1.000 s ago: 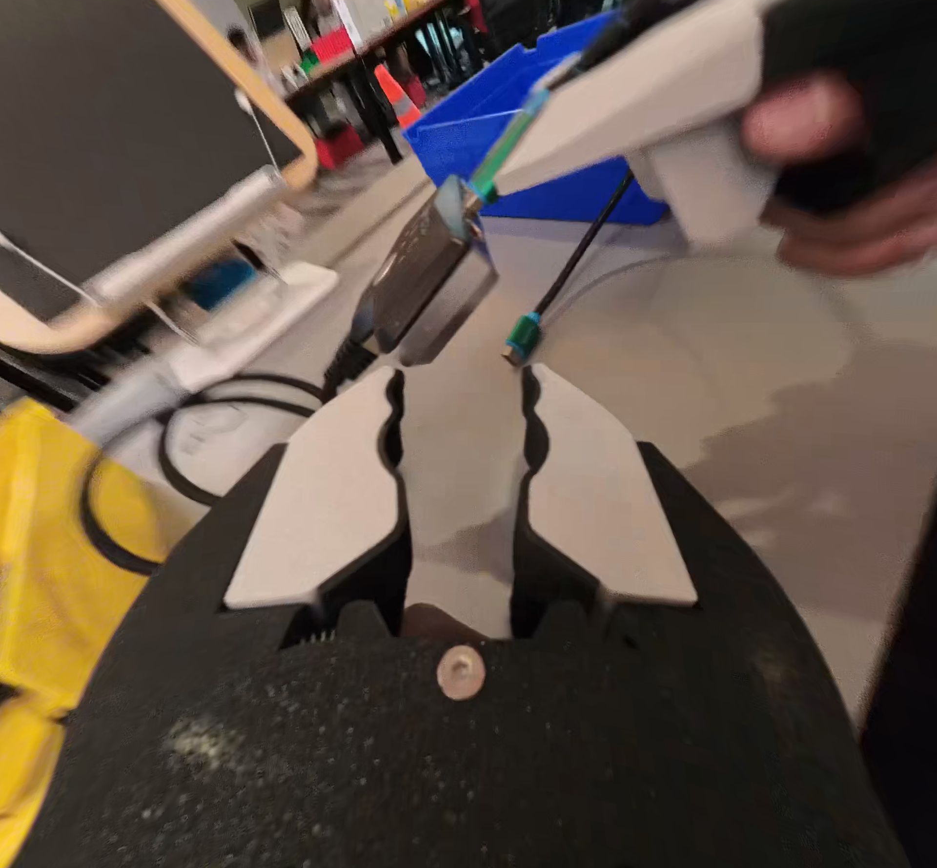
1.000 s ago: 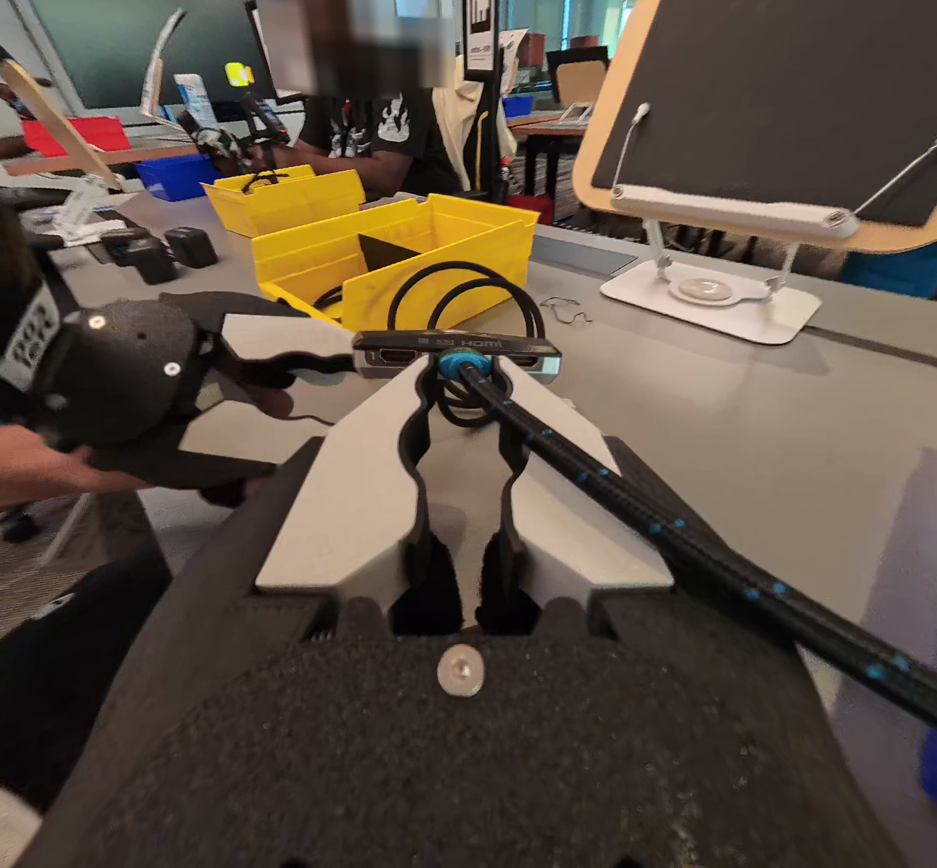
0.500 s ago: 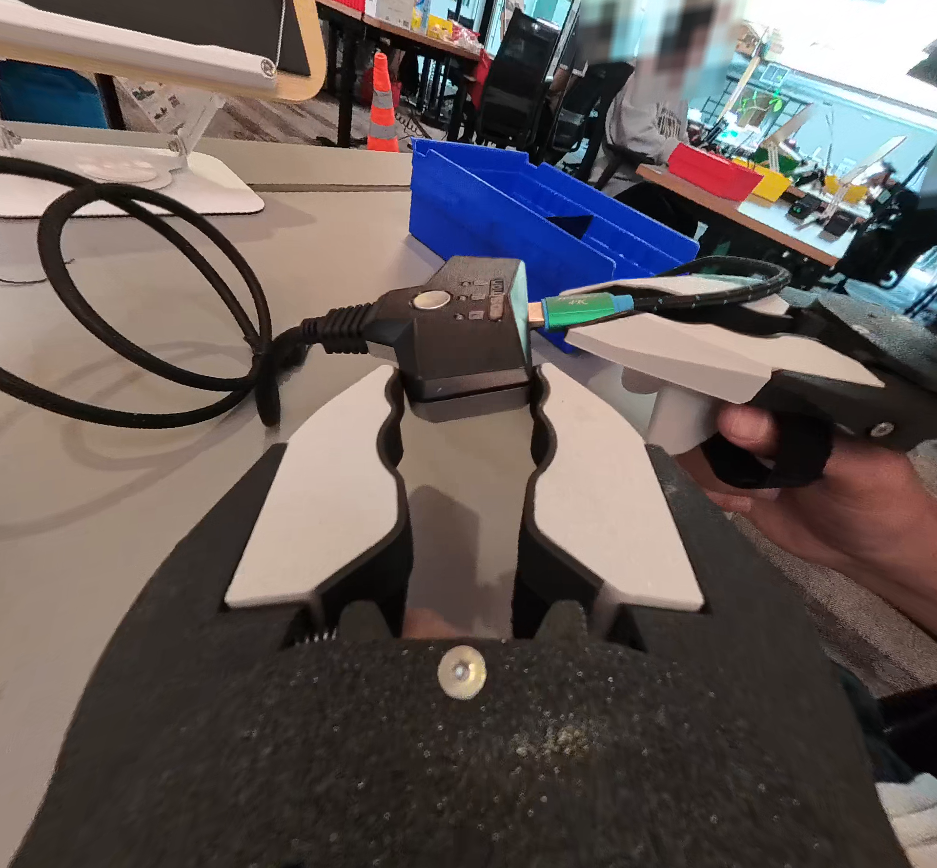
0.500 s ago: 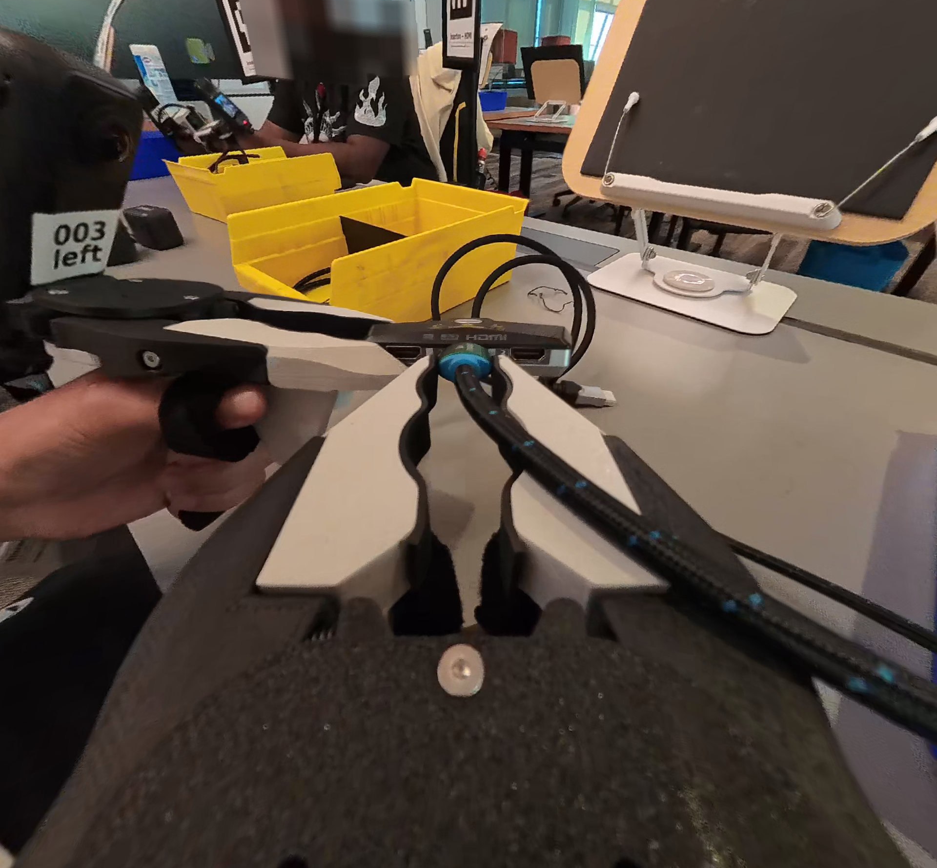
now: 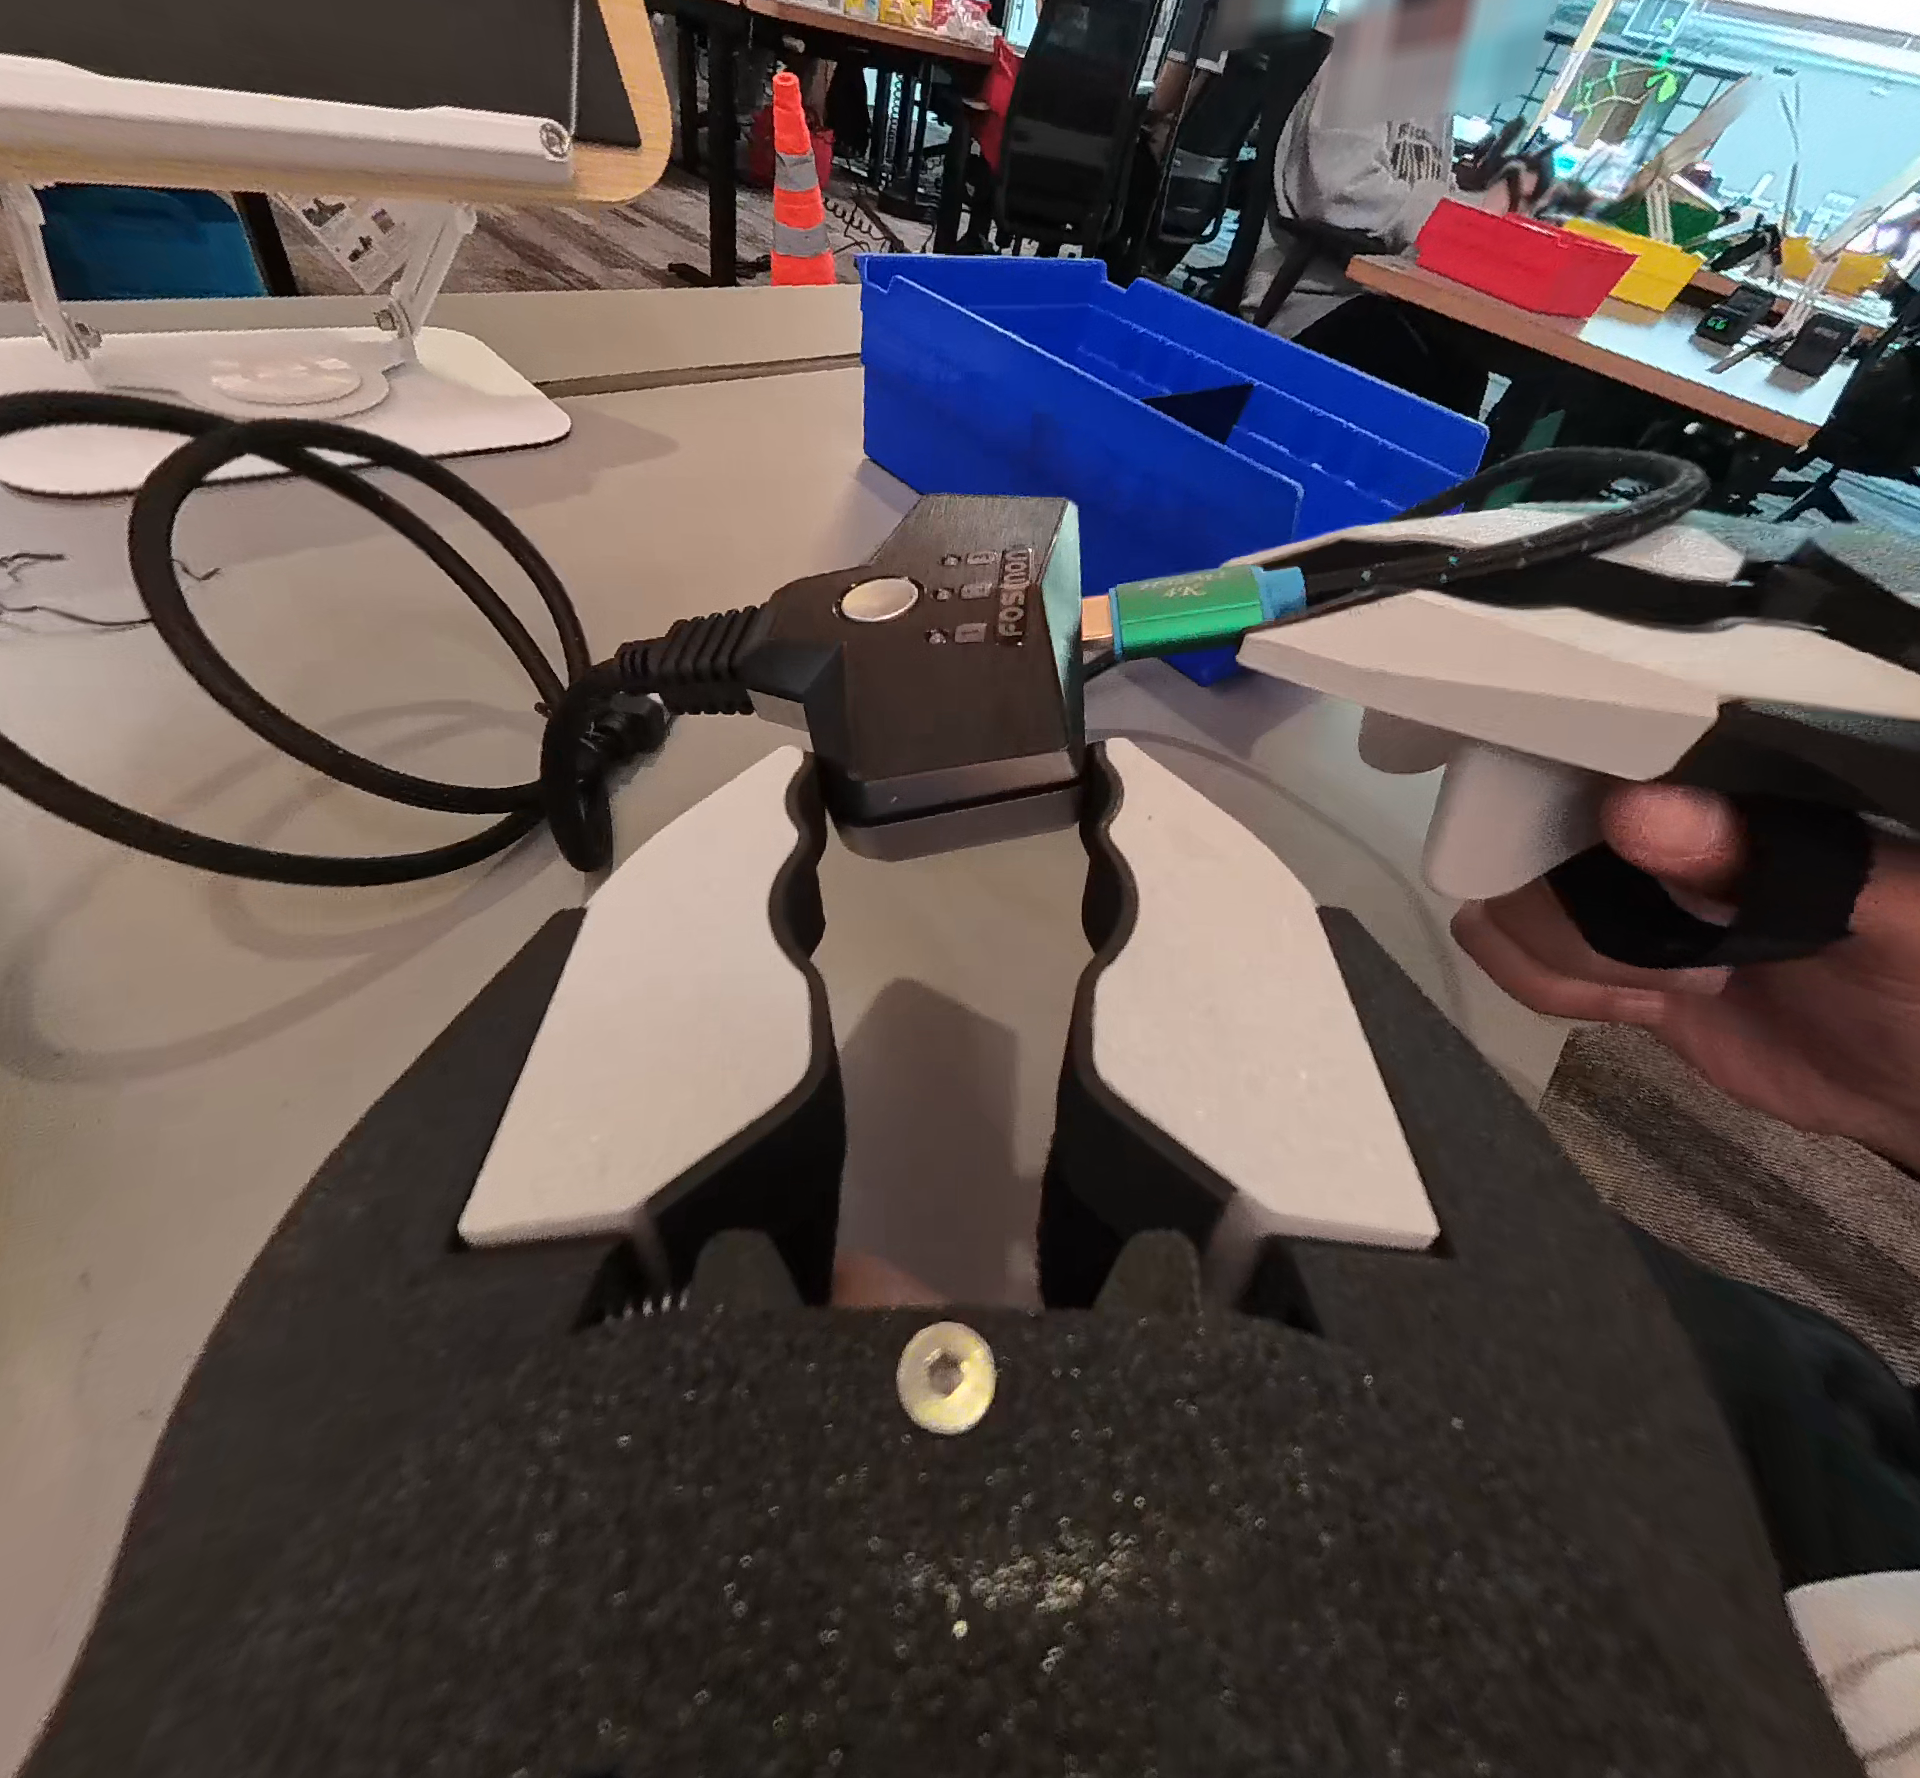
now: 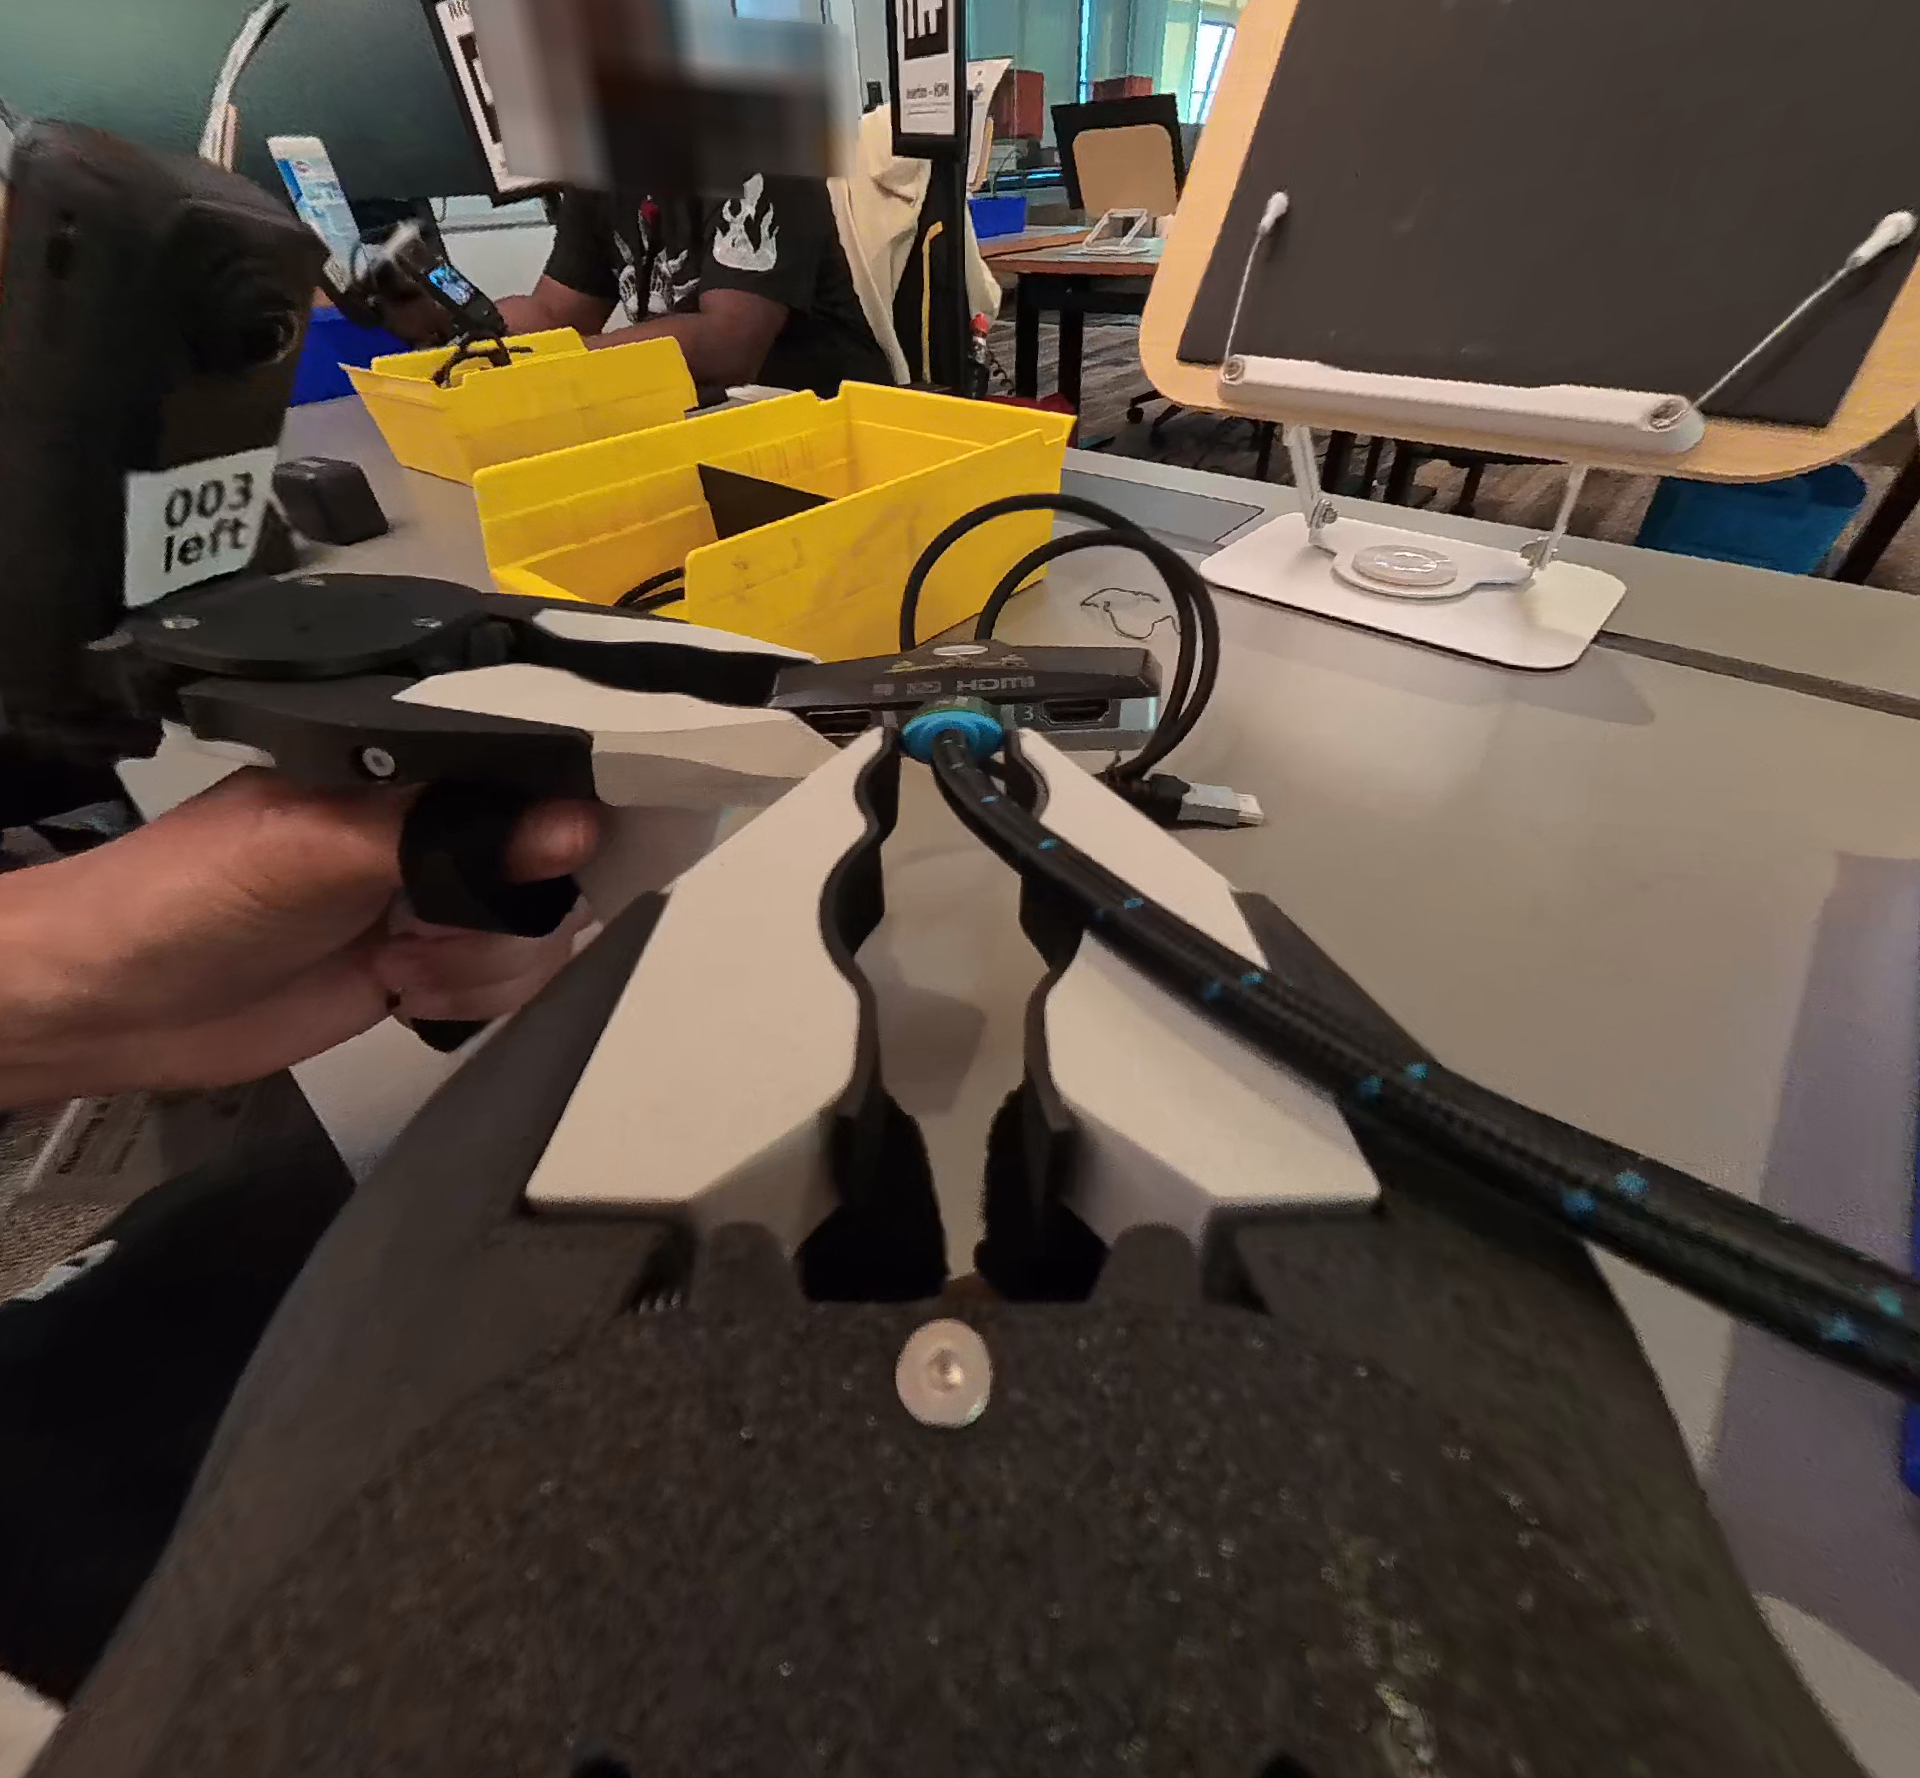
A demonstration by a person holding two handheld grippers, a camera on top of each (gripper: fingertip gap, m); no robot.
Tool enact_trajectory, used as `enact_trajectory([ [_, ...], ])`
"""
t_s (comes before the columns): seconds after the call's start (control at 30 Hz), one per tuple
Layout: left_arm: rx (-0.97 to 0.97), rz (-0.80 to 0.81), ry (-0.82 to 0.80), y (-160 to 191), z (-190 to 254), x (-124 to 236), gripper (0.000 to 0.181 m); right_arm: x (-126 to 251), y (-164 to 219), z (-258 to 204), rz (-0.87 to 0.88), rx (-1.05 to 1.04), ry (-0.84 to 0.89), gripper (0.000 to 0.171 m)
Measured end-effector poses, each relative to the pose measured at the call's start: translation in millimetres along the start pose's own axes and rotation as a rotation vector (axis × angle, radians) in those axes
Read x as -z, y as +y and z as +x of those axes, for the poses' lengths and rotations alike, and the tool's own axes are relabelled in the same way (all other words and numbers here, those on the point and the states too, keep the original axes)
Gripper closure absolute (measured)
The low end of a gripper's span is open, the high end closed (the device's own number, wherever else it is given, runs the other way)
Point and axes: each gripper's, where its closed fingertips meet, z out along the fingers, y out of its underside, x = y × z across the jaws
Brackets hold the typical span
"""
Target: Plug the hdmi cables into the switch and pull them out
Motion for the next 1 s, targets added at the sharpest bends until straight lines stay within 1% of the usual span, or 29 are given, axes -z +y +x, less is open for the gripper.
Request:
enact_trajectory([
  [0.17, -0.034, -0.001, -0.006, 0, -2, 1, 0.134, -2, 5, 0, -0.043, 0.041, -0.003, 0.152],
  [0.3, -0.051, -0.002, -0.010, 2, -3, 1, 0.134, -3, 8, -1, -0.060, 0.031, -0.010, 0.152],
  [0.77, -0.045, -0.020, -0.017, 5, -2, 1, 0.134, -4, 10, 0, -0.052, -0.005, -0.001, 0.152],
  [1.0, -0.079, -0.019, -0.052, 4, -2, 1, 0.134, -6, 11, 2, -0.055, -0.035, 0.004, 0.152],
])
